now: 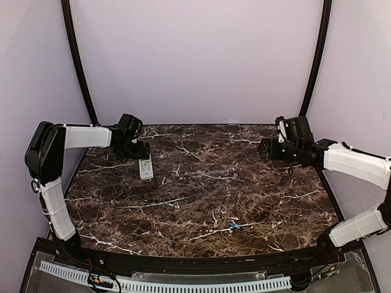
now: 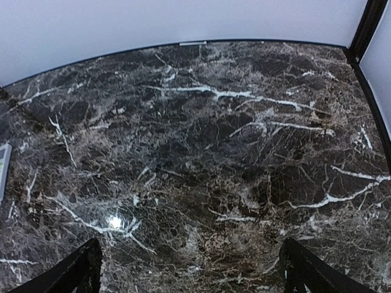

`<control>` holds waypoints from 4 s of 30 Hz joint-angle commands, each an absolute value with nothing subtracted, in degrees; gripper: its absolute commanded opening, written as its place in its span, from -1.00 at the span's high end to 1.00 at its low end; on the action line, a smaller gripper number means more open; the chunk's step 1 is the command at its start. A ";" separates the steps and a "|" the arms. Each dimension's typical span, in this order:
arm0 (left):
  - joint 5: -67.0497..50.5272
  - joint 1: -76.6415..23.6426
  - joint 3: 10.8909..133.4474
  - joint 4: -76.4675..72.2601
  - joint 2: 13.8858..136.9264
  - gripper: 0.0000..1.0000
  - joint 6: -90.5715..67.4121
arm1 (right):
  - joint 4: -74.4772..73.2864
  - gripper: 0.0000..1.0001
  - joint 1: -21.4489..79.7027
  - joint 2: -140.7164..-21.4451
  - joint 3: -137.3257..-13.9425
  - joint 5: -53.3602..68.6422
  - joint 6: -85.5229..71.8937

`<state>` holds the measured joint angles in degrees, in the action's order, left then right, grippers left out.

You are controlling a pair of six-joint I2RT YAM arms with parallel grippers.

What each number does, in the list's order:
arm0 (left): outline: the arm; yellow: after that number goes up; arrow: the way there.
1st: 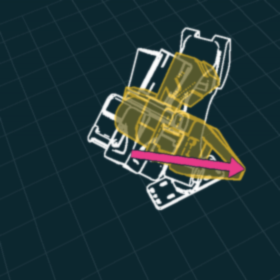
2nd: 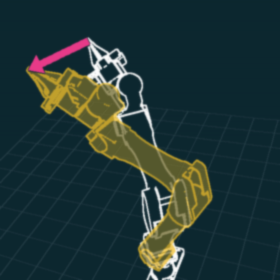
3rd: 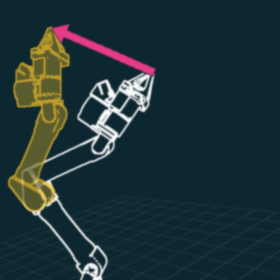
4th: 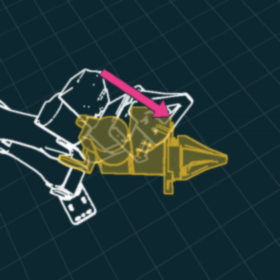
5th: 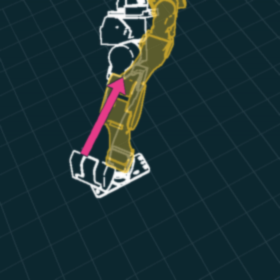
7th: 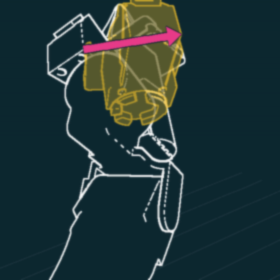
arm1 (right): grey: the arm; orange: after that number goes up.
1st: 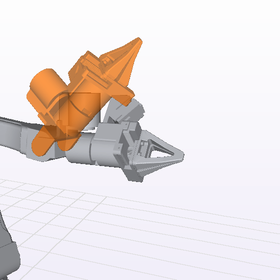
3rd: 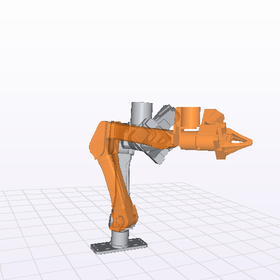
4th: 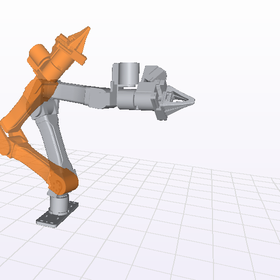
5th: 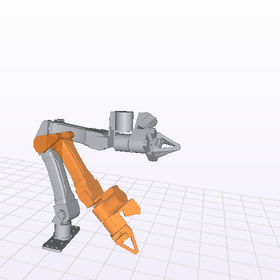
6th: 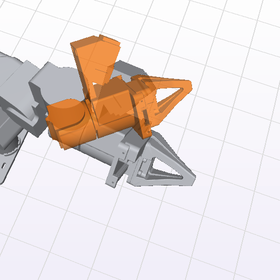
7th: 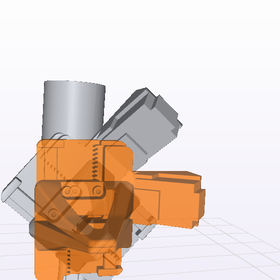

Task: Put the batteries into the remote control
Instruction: Pick up the remote control without batteries from the center of the board, then pass from the left arm to the right, then pass from the right arm to the left

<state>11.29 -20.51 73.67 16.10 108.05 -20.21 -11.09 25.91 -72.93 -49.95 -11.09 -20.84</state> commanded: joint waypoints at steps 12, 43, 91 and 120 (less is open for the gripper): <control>6.33 -22.24 74.62 16.11 113.93 -0.98 -24.81 | -15.17 -0.97 33.39 -84.33 -55.81 -16.11 -21.47; 2.53 -25.64 70.42 6.07 101.37 1.00 -20.69 | -9.10 -0.97 34.10 -70.61 -55.14 -3.57 -14.32; -34.58 -52.81 60.88 -46.93 78.36 1.00 -12.98 | 23.79 0.63 51.86 -80.72 -69.17 50.59 -4.51; -5.29 -52.81 64.22 -26.75 77.92 0.81 -11.58 | -1.18 0.97 64.10 -81.11 -76.23 -12.56 6.79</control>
<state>-7.07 -53.58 63.40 -26.85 77.97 -9.96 -3.20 62.96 -81.23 -74.30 -14.00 5.34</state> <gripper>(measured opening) 0.174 0.554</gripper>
